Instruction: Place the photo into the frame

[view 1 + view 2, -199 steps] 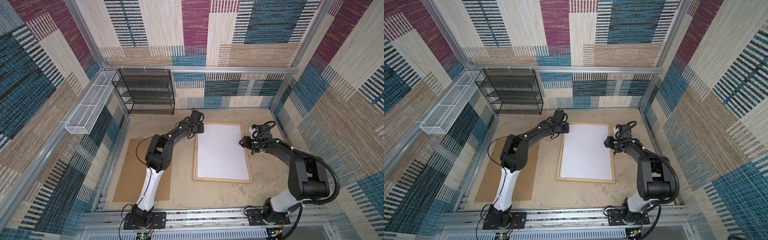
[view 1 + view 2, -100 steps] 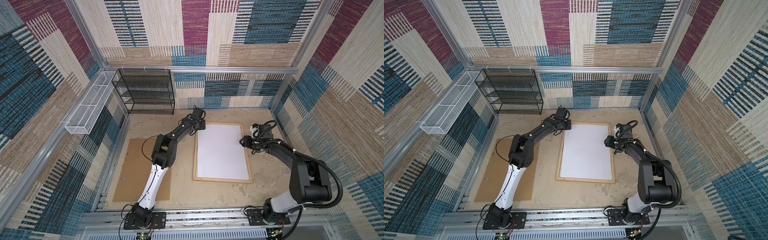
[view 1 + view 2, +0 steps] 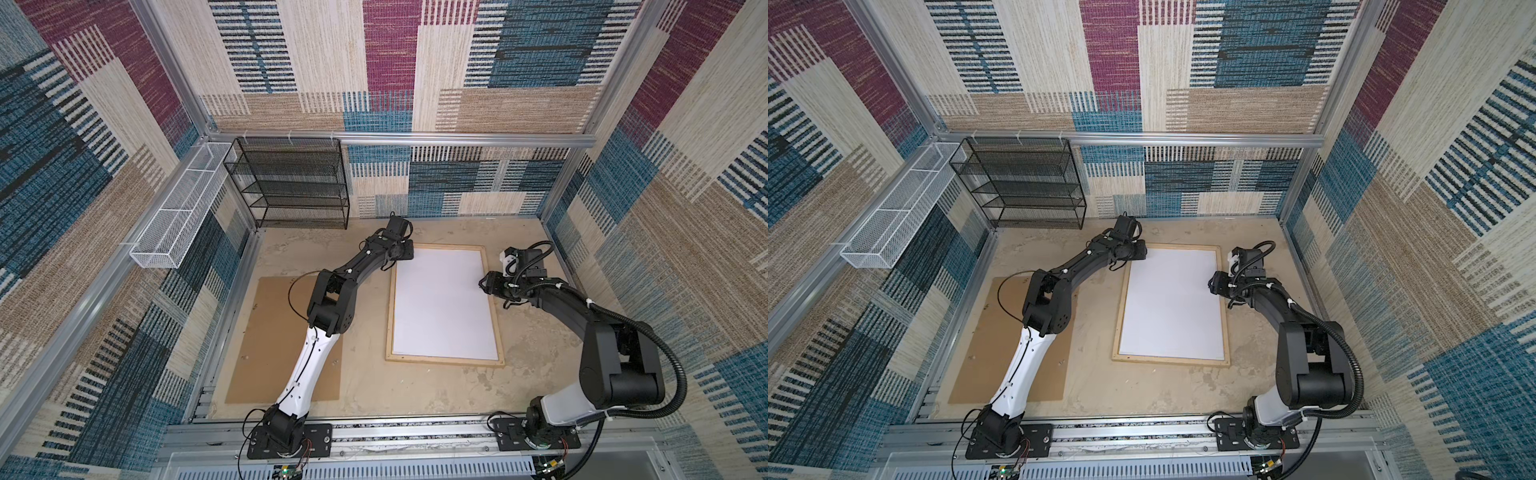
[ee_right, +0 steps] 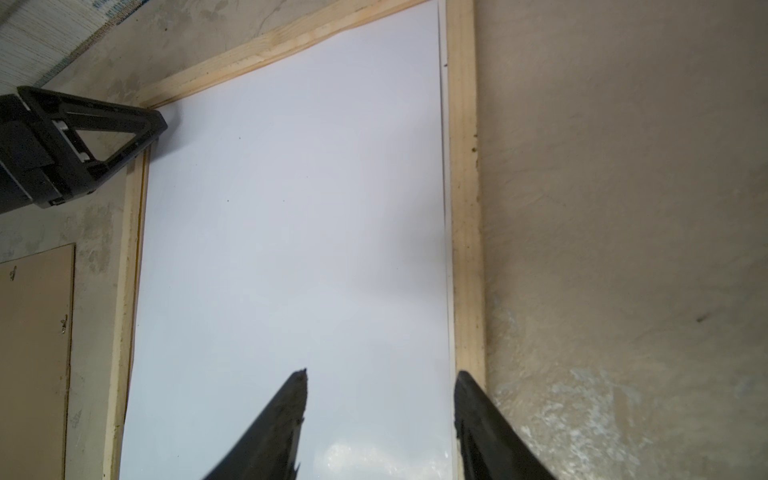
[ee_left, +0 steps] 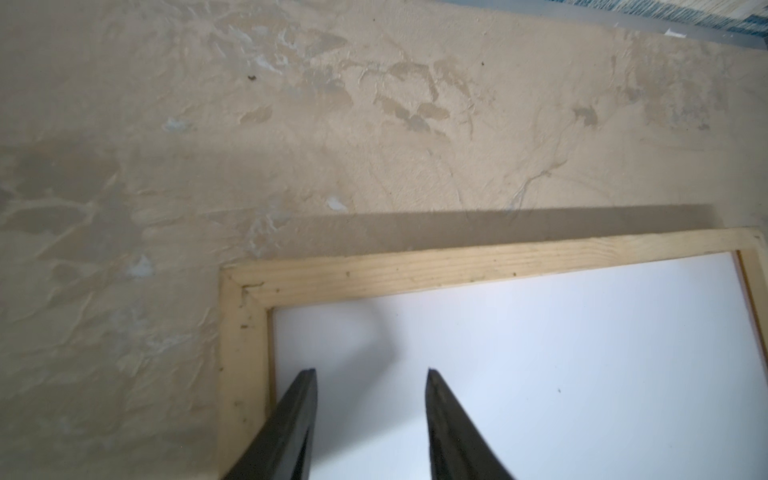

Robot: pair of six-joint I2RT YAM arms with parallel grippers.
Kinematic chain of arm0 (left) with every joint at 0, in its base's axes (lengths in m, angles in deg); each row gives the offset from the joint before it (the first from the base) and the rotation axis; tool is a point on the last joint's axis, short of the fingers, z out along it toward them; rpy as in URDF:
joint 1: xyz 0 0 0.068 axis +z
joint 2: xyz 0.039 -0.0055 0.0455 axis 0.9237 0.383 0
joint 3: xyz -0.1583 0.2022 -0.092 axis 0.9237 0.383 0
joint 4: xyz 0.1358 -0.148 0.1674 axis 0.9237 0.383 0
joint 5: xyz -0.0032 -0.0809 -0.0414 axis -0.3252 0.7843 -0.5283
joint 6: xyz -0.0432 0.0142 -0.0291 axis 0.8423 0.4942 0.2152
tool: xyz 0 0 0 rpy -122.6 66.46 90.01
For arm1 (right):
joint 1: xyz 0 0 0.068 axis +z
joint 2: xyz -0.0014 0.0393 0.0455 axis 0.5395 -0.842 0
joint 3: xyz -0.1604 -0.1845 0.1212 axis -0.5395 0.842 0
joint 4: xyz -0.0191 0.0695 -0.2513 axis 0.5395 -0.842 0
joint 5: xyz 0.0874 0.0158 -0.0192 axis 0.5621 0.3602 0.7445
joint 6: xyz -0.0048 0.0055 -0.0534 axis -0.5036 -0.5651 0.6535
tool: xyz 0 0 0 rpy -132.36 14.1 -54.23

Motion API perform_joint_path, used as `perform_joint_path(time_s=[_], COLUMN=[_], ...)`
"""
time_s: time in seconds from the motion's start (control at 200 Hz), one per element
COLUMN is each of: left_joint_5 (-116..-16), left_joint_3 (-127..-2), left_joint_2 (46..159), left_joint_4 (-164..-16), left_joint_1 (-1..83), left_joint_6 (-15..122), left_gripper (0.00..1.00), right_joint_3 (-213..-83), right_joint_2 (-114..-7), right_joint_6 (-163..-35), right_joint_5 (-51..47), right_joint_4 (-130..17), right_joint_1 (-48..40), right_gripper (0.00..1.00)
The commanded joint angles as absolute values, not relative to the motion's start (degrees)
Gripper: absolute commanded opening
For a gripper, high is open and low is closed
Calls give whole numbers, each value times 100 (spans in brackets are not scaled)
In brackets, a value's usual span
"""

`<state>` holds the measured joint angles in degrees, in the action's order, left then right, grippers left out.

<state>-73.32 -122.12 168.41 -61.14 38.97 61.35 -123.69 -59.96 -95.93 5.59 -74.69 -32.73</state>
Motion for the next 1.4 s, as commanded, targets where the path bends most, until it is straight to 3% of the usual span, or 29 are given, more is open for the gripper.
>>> perform_joint_path(time_s=[0.0,0.411,0.591,0.736,1.012,1.397], left_joint_5=[-7221,-7417,-7617,-8004,-7702,-7454], left_joint_3=[-12258,-10989,-9381,-8440,-7385,-7301], left_joint_2=[16894,15525,14457,13900,13518,13662], left_joint_4=[-5834,-6061,-6362,-6224,-6465,-6482], left_joint_1=[3900,3900,3900,3892,3788,3548], left_joint_6=[6085,6244,6358,6350,6548,6706], left_gripper=[46,45,43,41,35,31], right_joint_3=[-12353,-12491,-12907,-13080,-13146,-13094], right_joint_2=[-5952,-6235,-6825,-7075,-7281,-7383], right_joint_6=[-9591,-9604,-9629,-9510,-9470,-9432], right_joint_5=[476,199,48,-283,-372,-38], right_joint_4=[-7427,-7306,-7214,-7310,-7301,-7234], right_joint_1=[-3265,-3273,-3275,-3282,-3282,-3274], right_gripper=[58,58,57,54,43,29])
